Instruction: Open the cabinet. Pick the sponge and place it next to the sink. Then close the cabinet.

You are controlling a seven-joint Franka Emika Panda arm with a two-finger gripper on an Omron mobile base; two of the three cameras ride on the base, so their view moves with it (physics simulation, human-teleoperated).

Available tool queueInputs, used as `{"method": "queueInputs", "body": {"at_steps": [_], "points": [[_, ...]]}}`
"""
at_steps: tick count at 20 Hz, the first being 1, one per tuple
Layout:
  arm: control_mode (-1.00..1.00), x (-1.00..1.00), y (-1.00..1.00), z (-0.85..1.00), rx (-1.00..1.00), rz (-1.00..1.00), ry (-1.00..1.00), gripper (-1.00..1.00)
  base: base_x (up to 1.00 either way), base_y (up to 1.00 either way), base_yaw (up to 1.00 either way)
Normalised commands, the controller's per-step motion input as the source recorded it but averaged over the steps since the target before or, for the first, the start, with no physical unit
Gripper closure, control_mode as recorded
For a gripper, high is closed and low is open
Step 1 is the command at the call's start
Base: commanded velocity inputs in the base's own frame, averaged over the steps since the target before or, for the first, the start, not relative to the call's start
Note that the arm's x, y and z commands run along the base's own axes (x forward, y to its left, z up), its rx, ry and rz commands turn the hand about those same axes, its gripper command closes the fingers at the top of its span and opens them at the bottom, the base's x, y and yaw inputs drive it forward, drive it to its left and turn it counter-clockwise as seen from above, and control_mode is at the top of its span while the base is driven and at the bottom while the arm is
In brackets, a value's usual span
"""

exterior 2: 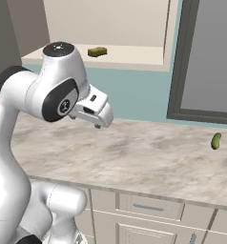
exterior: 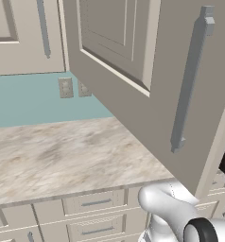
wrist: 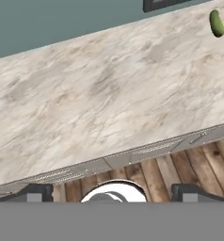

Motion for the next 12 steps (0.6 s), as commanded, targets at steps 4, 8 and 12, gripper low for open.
{"method": "queueInputs", "body": {"at_steps": [4, 8, 12], "points": [[-1.00, 0.13, 0.44, 0.14, 0.00, -0.10, -0.04, -1.00, 0.00, 0.00, 0.00], [-1.00, 0.00, 0.21, 0.25, 0.00, -0.03, -0.20, -1.00, 0.00, 0.00, 0.00], [-1.00, 0.20, 0.02, 0.18, 0.00, 0.00, -0.32, -1.00, 0.00, 0.00, 0.00]]}}
